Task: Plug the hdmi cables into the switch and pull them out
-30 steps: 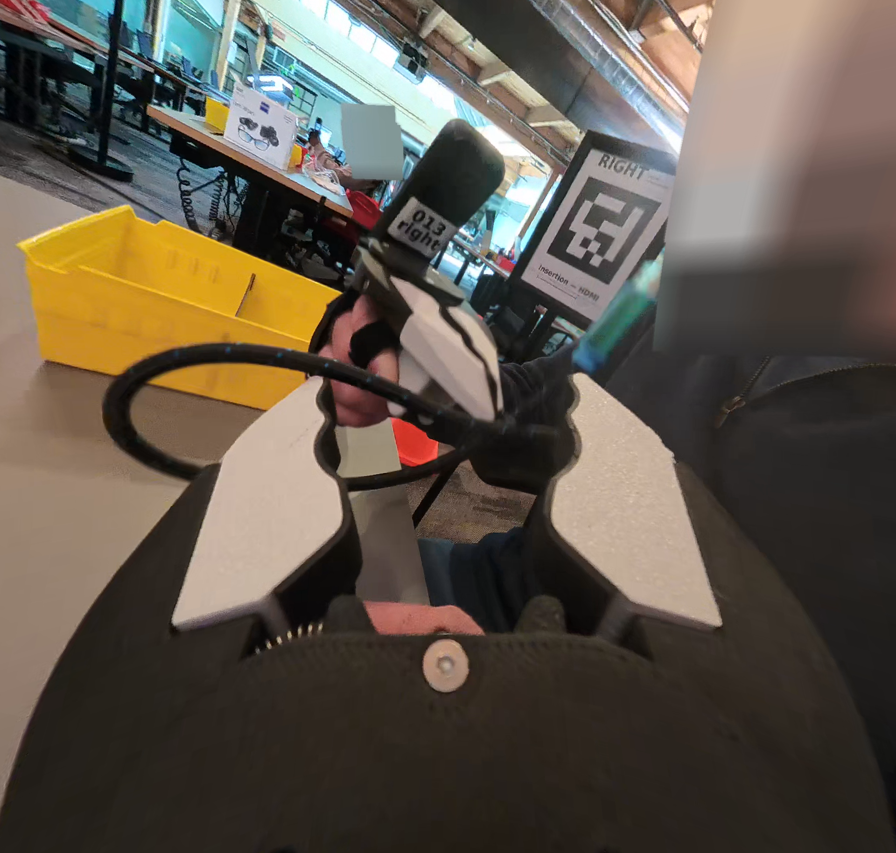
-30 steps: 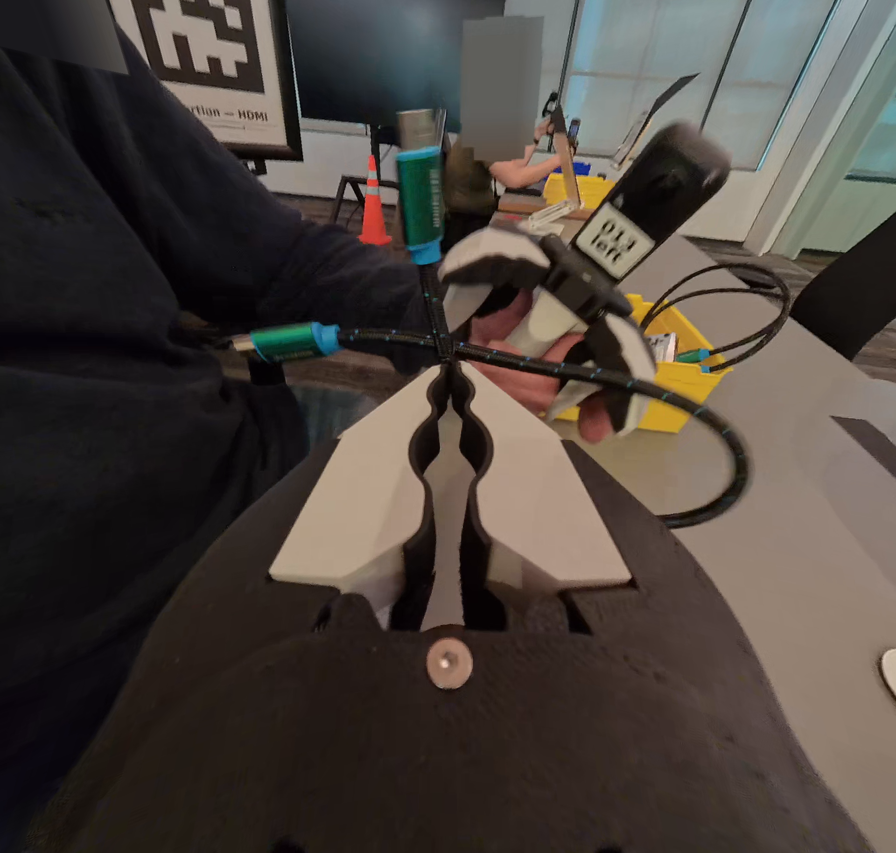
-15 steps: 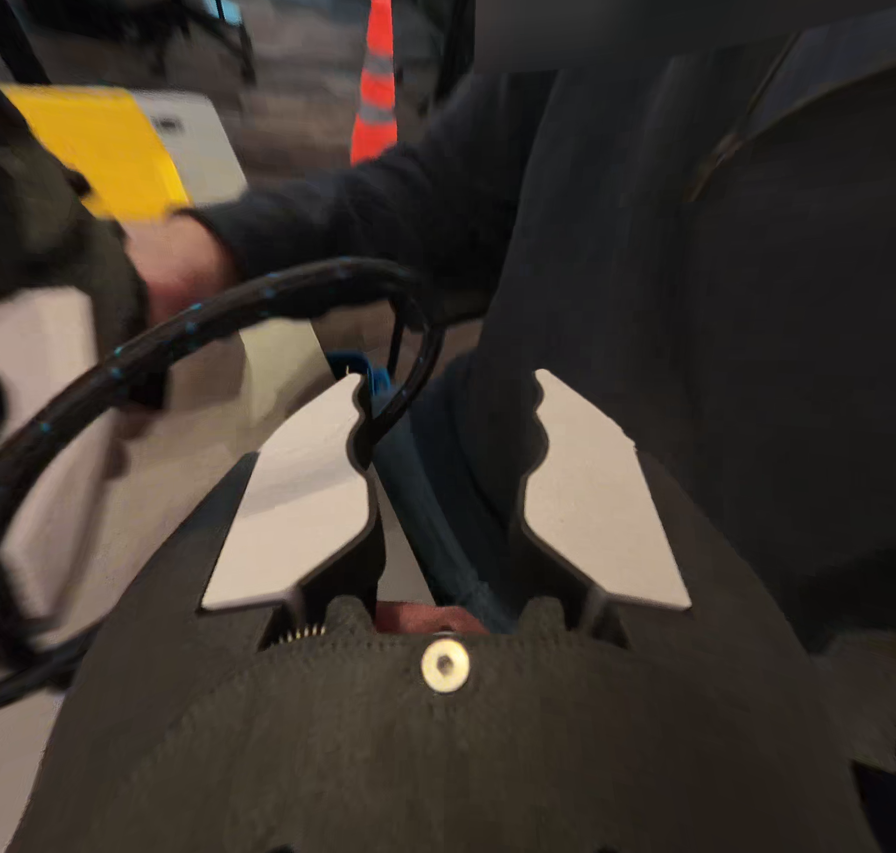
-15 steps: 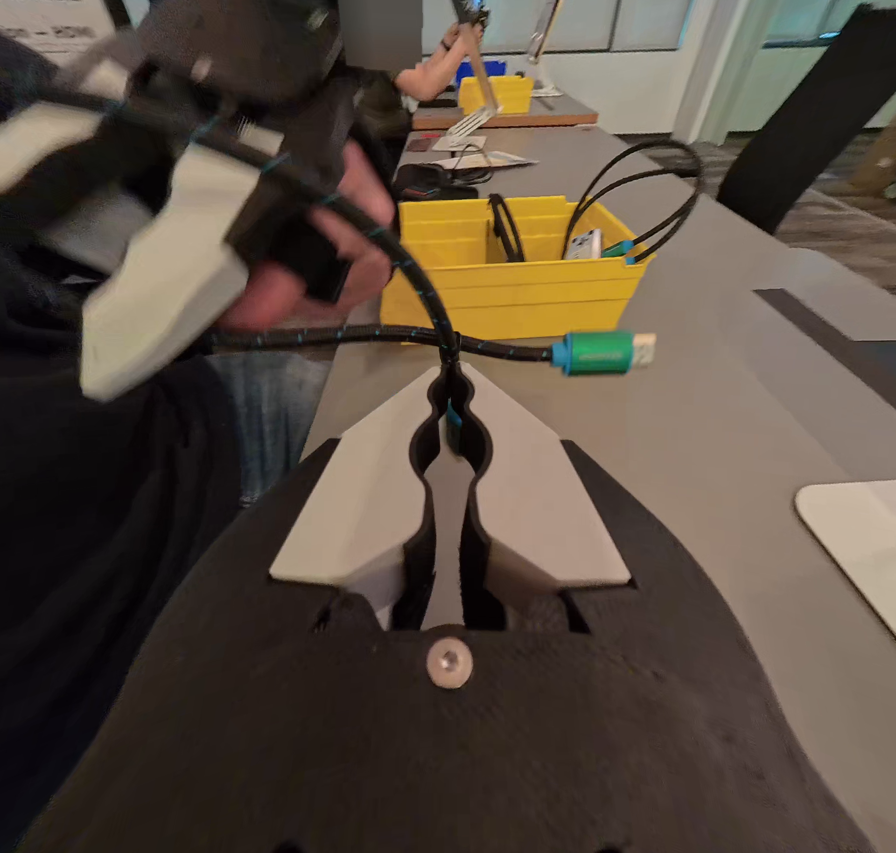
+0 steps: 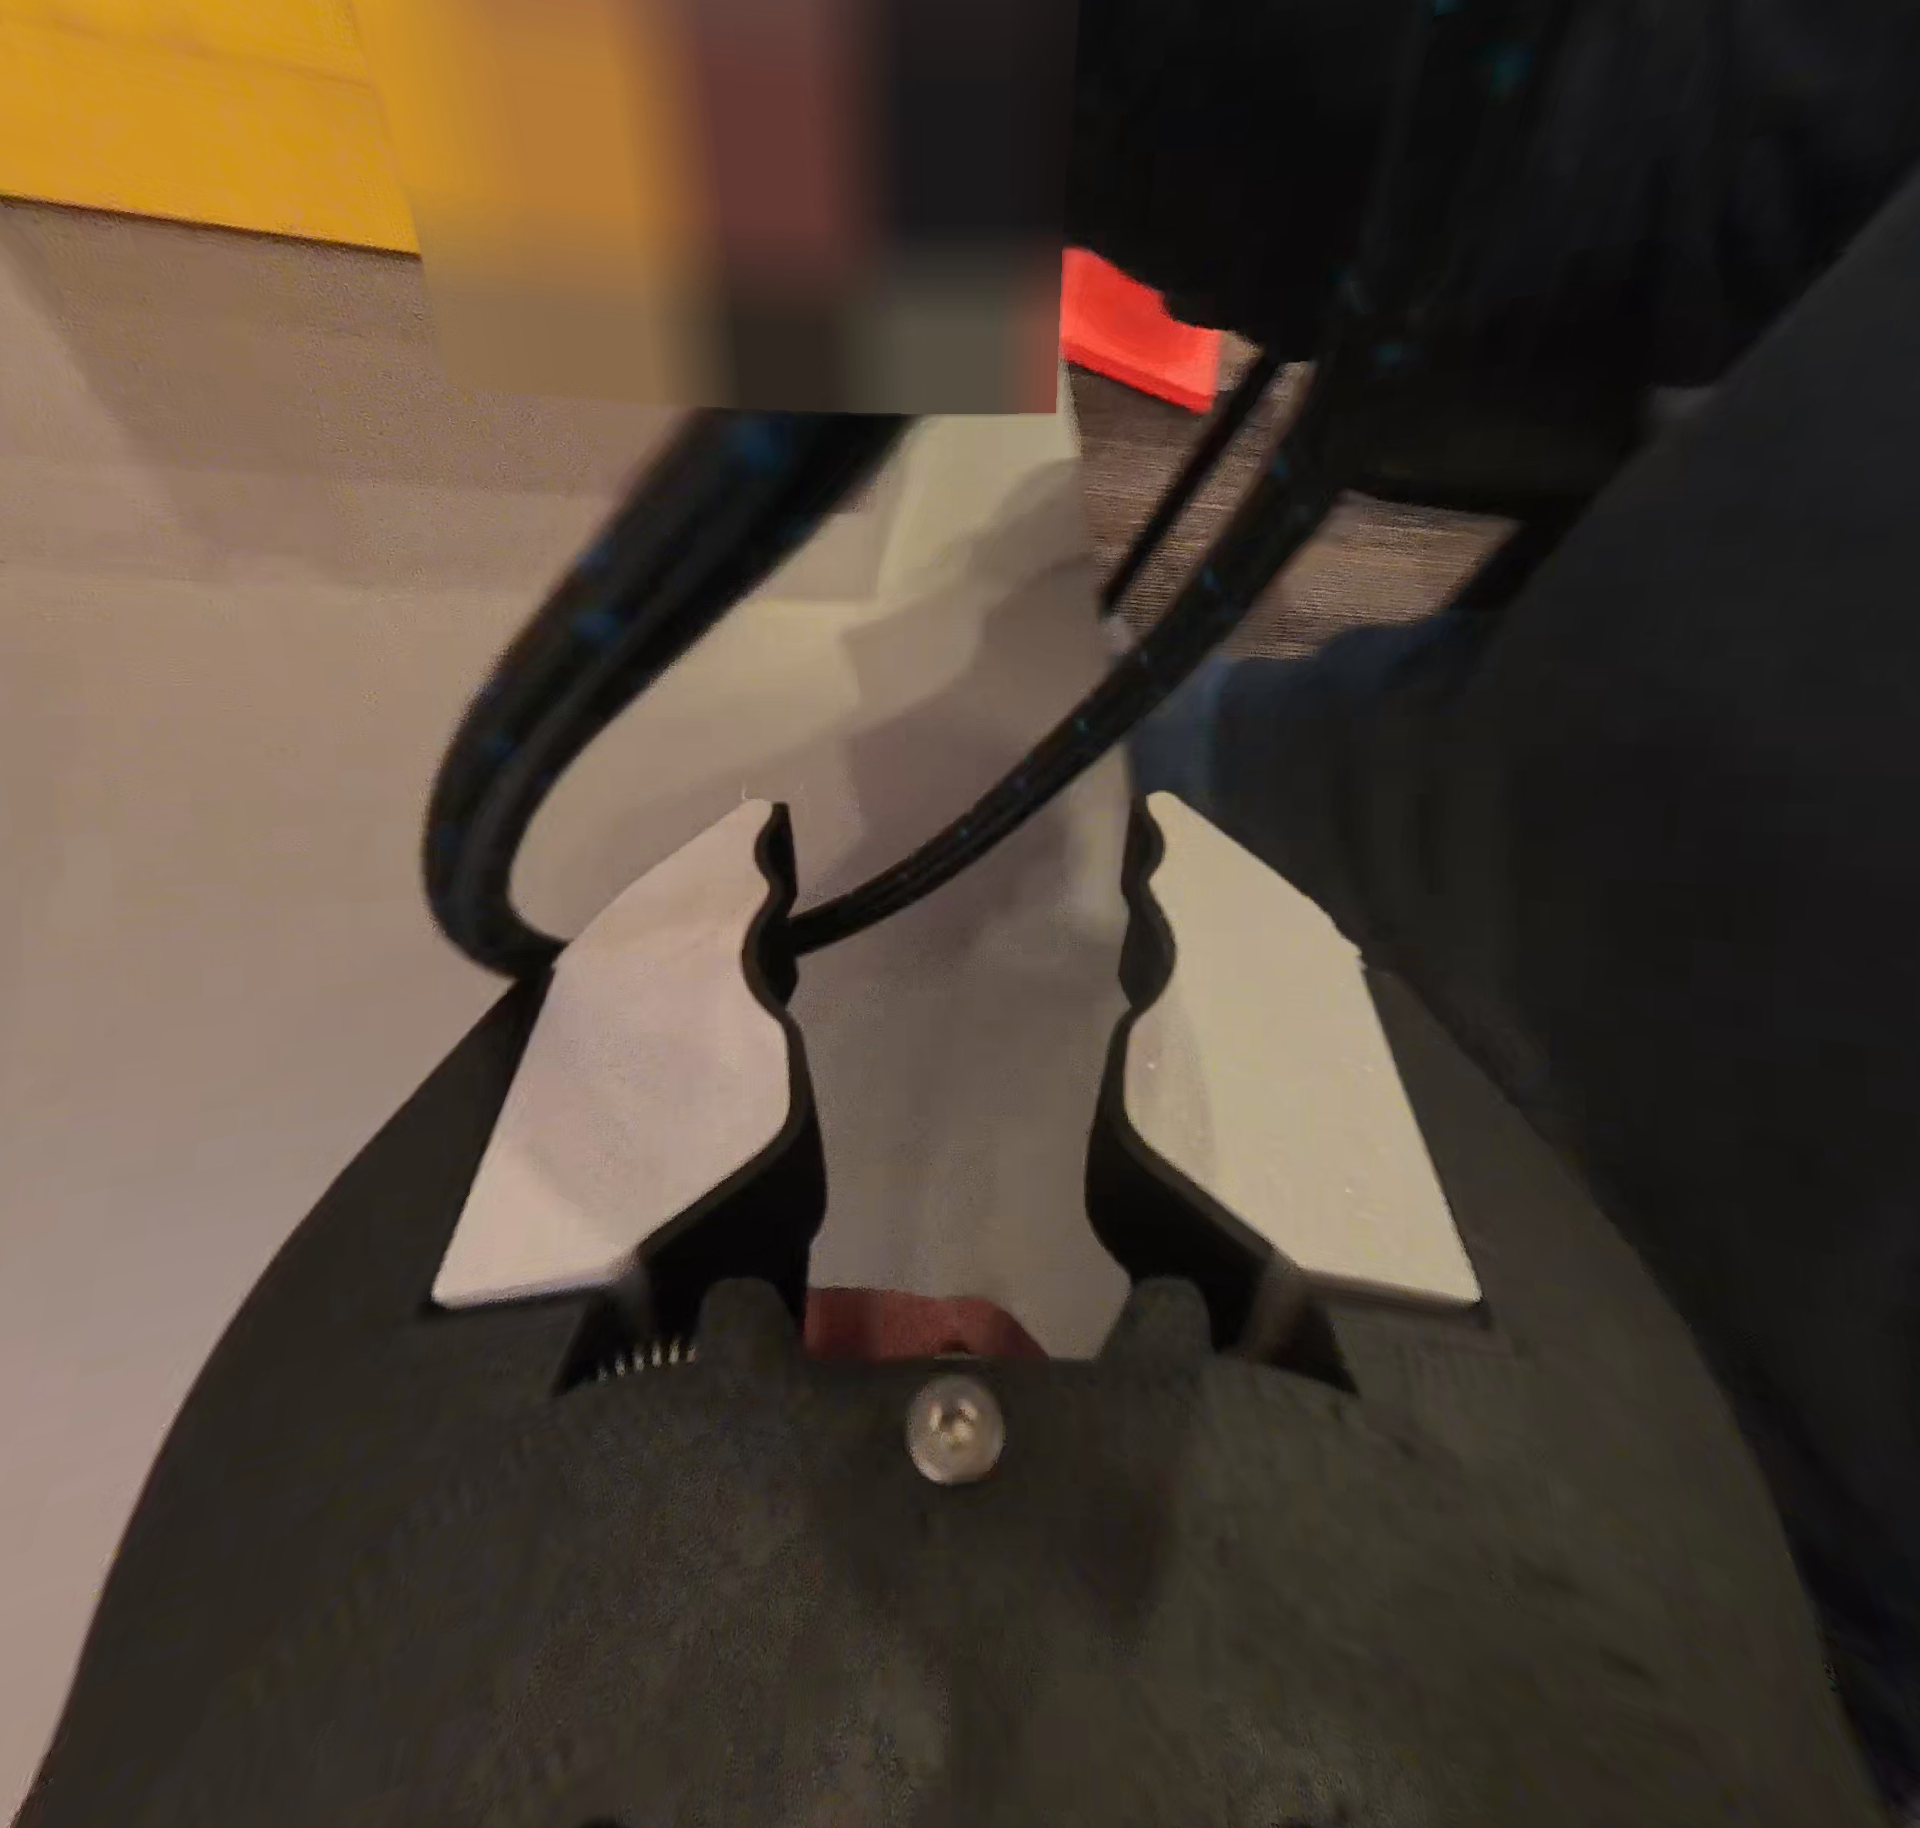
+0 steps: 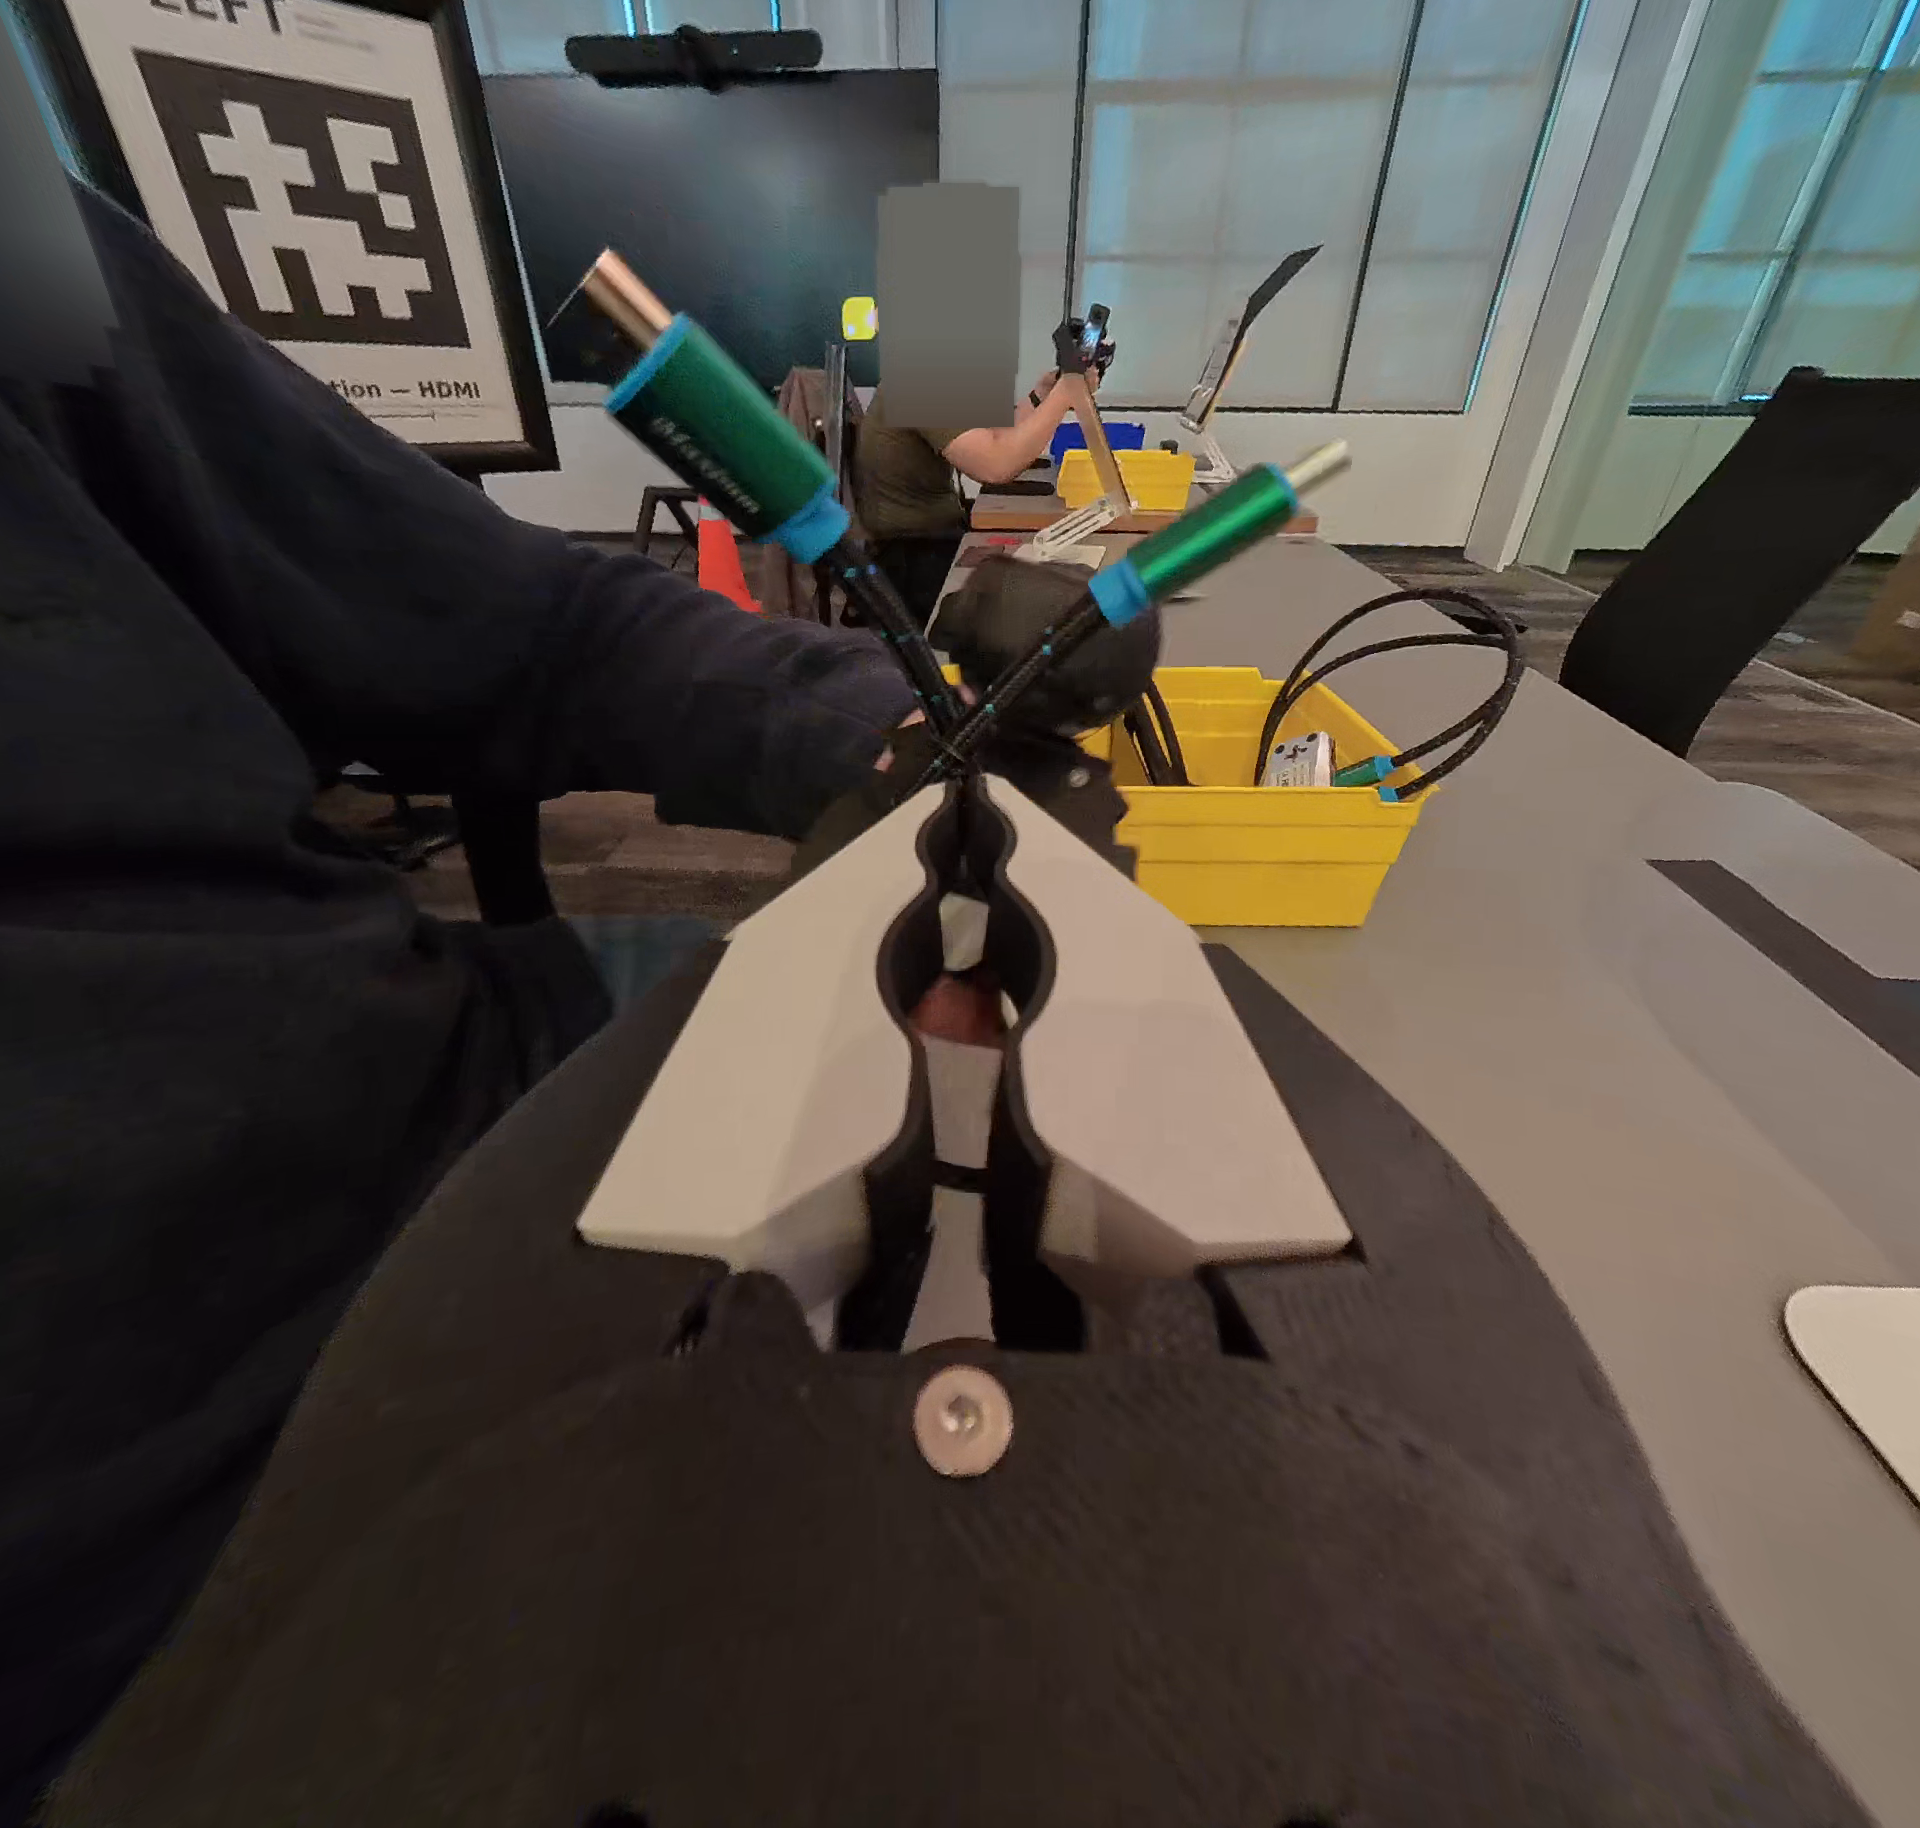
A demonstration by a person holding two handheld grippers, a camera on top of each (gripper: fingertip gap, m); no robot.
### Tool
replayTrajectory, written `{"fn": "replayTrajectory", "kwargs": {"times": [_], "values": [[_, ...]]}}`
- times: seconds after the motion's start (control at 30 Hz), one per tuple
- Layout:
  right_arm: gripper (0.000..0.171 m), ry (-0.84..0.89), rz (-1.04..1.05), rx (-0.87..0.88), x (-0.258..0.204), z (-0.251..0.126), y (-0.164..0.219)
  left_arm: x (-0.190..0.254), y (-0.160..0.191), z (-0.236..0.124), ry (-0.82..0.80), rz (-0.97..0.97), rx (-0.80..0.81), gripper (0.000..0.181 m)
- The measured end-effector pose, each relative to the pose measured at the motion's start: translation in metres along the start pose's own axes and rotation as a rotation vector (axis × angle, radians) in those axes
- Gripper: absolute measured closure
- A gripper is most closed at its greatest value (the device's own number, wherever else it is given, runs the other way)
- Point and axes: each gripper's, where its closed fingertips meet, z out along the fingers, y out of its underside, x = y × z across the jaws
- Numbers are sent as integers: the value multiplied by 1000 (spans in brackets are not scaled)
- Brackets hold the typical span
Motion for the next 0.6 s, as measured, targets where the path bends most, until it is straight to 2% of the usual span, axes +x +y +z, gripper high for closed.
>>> {"fn": "replayTrajectory", "kwargs": {"times": [0.17,0.27,0.37,0.6], "values": [[171,-54,0,4,-9,2,0,-31,-18,-24,-91,-29,124,125],[171,-47,-4,-26,-7,1,5,-58,-23,-42,-238,9,130,136],[171,-63,1,-29,-8,0,6,-75,-35,-58,-376,83,115,137],[171,-31,-42,-165,-6,3,22,-98,-74,-110,-854,580,-60,137]]}}
